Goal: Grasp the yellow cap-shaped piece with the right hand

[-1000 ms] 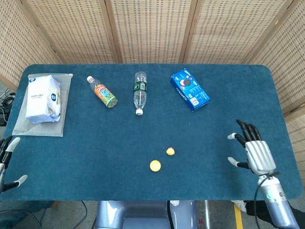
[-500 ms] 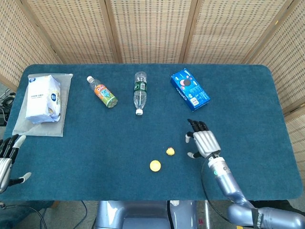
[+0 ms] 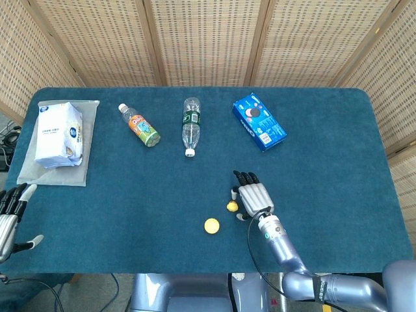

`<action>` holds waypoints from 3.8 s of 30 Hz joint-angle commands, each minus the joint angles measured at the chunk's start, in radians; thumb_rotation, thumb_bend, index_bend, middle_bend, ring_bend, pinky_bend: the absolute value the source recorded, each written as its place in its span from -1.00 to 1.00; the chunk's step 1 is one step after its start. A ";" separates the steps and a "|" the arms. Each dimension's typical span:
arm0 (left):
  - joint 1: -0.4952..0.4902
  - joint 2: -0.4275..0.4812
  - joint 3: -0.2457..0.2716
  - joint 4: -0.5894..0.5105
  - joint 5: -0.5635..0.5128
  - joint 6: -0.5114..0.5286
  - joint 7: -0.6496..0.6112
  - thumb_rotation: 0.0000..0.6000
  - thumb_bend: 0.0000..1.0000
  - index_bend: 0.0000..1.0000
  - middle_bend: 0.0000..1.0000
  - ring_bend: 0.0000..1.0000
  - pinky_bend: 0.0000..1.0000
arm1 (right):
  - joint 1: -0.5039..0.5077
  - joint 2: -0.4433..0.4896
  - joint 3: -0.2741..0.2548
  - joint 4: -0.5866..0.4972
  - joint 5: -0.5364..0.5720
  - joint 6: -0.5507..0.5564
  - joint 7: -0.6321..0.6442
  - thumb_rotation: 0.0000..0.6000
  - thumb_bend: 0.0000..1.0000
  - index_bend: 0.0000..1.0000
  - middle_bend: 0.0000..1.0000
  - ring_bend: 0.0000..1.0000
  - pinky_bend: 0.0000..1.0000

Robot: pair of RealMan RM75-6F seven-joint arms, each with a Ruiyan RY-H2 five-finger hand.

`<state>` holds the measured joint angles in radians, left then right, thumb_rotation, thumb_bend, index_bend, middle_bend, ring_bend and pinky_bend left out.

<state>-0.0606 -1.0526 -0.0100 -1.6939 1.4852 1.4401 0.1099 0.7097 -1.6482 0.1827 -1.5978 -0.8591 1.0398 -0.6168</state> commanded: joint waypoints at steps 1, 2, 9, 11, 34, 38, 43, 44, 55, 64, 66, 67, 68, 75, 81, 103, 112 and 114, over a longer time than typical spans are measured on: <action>0.000 0.000 0.002 0.000 0.002 0.001 0.001 1.00 -1.00 -1.00 -1.00 -1.00 -1.00 | 0.010 -0.015 -0.003 0.019 0.019 0.000 -0.013 1.00 -0.72 -0.11 -1.00 -1.00 -1.00; 0.000 0.000 0.002 -0.001 0.003 0.001 0.001 1.00 -1.00 -1.00 -1.00 -1.00 -1.00 | 0.012 -0.018 -0.004 0.023 0.024 -0.001 -0.017 1.00 -0.70 -0.11 -1.00 -1.00 -1.00; -0.003 -0.001 0.005 -0.002 0.003 -0.004 0.003 1.00 -1.00 -1.00 -1.00 -1.00 -1.00 | 0.035 -0.048 -0.015 0.071 0.046 0.001 -0.058 1.00 -0.66 -0.11 -1.00 -1.00 -1.00; -0.004 -0.001 0.007 -0.002 0.004 -0.006 0.004 1.00 -1.00 -1.00 -1.00 -1.00 -1.00 | 0.038 -0.056 -0.016 0.083 0.056 -0.002 -0.062 1.00 -0.66 -0.11 -1.00 -1.00 -1.00; -0.013 -0.005 0.009 0.000 -0.003 -0.017 0.008 1.00 -1.00 -1.00 -1.00 -1.00 -1.00 | 0.047 -0.030 -0.003 0.017 0.043 0.008 -0.032 1.00 -0.45 0.10 -1.00 -1.00 -1.00; -0.015 -0.007 0.011 -0.002 0.001 -0.019 0.015 1.00 -1.00 -1.00 -1.00 -1.00 -1.00 | 0.043 0.027 -0.007 -0.093 -0.009 0.004 -0.011 1.00 -0.44 0.11 -1.00 -1.00 -1.00; -0.013 -0.007 0.014 -0.005 0.007 -0.014 0.020 1.00 -1.00 -1.00 -1.00 -1.00 -1.00 | 0.043 0.064 -0.029 -0.197 -0.066 0.010 -0.017 1.00 -0.44 0.11 -1.00 -1.00 -1.00; -0.013 -0.007 0.015 -0.005 0.008 -0.013 0.020 1.00 -1.00 -1.00 -1.00 -1.00 -1.00 | 0.044 0.065 -0.033 -0.208 -0.070 0.010 -0.020 1.00 -0.44 0.11 -1.00 -1.00 -1.00; -0.010 -0.004 0.017 -0.008 0.015 -0.004 0.013 1.00 -1.00 -1.00 -1.00 -1.00 -1.00 | 0.063 -0.002 -0.077 -0.208 -0.076 0.031 -0.090 1.00 -0.44 0.10 -1.00 -1.00 -1.00; -0.013 -0.001 0.018 -0.005 0.012 -0.011 0.002 1.00 -1.00 -1.00 -1.00 -1.00 -1.00 | 0.091 -0.079 -0.069 -0.121 -0.001 0.047 -0.158 1.00 -0.44 0.10 -1.00 -1.00 -1.00; -0.013 0.000 0.018 -0.004 0.011 -0.011 -0.002 1.00 -1.00 -1.00 -1.00 -1.00 -1.00 | 0.094 -0.080 -0.071 -0.110 0.012 0.045 -0.166 1.00 -0.44 0.10 -1.00 -1.00 -1.00; -0.014 0.001 0.017 -0.005 0.011 -0.012 -0.005 1.00 -1.00 -1.00 -1.00 -1.00 -1.00 | 0.094 -0.080 -0.073 -0.106 0.016 0.046 -0.167 1.00 -0.44 0.11 -1.00 -1.00 -1.00; -0.014 0.002 0.017 -0.005 0.011 -0.012 -0.007 1.00 -1.00 -1.00 -1.00 -1.00 -1.00 | 0.094 -0.079 -0.073 -0.105 0.018 0.046 -0.167 1.00 -0.44 0.11 -1.00 -1.00 -1.00; -0.014 0.003 0.019 -0.007 0.013 -0.011 -0.008 1.00 -1.00 -1.00 -1.00 -1.00 -1.00 | 0.097 -0.073 -0.081 -0.108 0.027 0.044 -0.172 1.00 -0.50 0.02 -1.00 -1.00 -1.00; -0.014 0.003 0.020 -0.007 0.014 -0.011 -0.007 1.00 -1.00 -1.00 -1.00 -1.00 -1.00 | 0.098 -0.046 -0.093 -0.135 0.002 0.036 -0.162 1.00 -1.00 -0.68 -1.00 -1.00 -1.00; 0.006 0.000 0.028 0.010 0.061 0.043 -0.043 1.00 -1.00 -1.00 -1.00 -1.00 -1.00 | -0.245 0.316 -0.266 -0.051 -0.578 0.407 0.461 1.00 -1.00 -1.00 -1.00 -1.00 -1.00; 0.004 -0.035 0.037 0.036 0.098 0.053 -0.012 1.00 -1.00 -1.00 -1.00 -1.00 -1.00 | -0.379 0.383 -0.273 0.126 -0.580 0.473 0.673 1.00 -1.00 -1.00 -1.00 -1.00 -1.00; 0.006 -0.039 0.038 0.036 0.100 0.056 -0.003 1.00 -1.00 -1.00 -1.00 -1.00 -1.00 | -0.387 0.389 -0.268 0.136 -0.590 0.473 0.688 1.00 -1.00 -1.00 -1.00 -1.00 -1.00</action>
<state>-0.0560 -1.0881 0.0264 -1.6583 1.5831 1.4940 0.1022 0.3426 -1.2770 -0.0818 -1.4808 -1.4305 1.5017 0.0487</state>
